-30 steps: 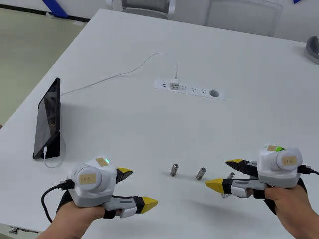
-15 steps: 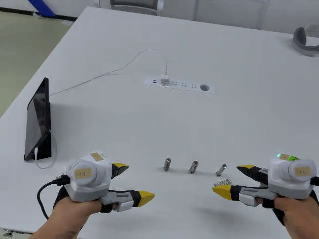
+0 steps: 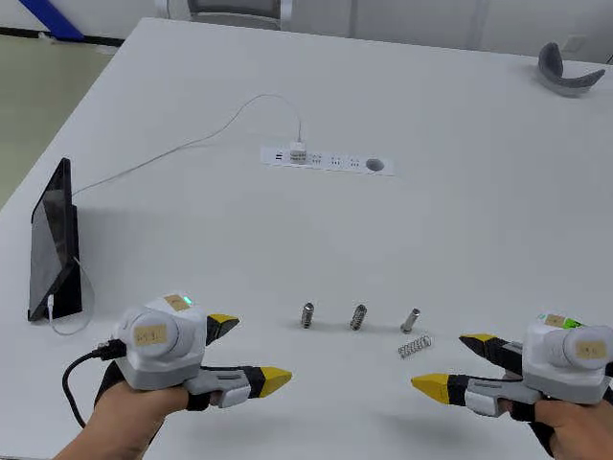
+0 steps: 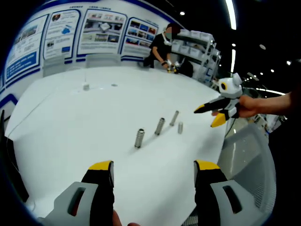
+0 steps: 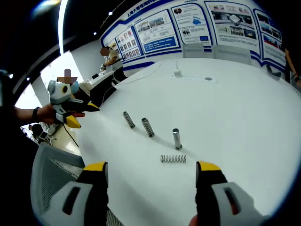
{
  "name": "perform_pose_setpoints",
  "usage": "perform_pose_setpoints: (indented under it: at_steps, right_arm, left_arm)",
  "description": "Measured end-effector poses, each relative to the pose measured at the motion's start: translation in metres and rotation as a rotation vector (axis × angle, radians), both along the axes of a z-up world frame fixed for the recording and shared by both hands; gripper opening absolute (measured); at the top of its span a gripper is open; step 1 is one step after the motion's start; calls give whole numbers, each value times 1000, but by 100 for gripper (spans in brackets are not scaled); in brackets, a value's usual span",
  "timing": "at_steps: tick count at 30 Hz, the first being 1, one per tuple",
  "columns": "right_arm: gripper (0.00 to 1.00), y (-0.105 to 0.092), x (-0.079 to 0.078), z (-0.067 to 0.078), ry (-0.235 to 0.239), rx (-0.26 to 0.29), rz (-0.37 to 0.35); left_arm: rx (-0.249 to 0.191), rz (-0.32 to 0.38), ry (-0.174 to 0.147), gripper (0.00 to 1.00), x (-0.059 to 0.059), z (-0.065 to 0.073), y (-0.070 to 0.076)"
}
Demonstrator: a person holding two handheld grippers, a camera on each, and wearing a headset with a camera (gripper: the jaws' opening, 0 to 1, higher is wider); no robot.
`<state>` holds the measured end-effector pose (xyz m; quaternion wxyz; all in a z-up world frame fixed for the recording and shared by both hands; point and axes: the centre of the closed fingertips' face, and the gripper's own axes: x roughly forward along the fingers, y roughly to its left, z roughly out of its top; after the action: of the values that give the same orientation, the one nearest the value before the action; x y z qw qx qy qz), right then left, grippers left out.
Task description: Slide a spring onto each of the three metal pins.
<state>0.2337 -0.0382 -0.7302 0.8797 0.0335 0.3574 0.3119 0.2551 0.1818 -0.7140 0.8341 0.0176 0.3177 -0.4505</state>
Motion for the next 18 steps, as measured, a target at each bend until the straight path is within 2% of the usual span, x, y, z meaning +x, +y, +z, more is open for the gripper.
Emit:
perform_pose_setpoints:
  at_steps: [8, 11, 18]
  right_arm:
    - [81, -4, -11, 1, 5, 6, 1]
    - [82, -5, -15, 1, 8, 5, 0]
    - [84, -8, -26, -1, 20, -8, 23]
  left_arm:
    - [14, -93, -13, 72, -11, 3, -30]
    - [11, -118, -11, 73, -14, 4, -42]
    - [34, -209, -6, 74, -23, -1, -71]
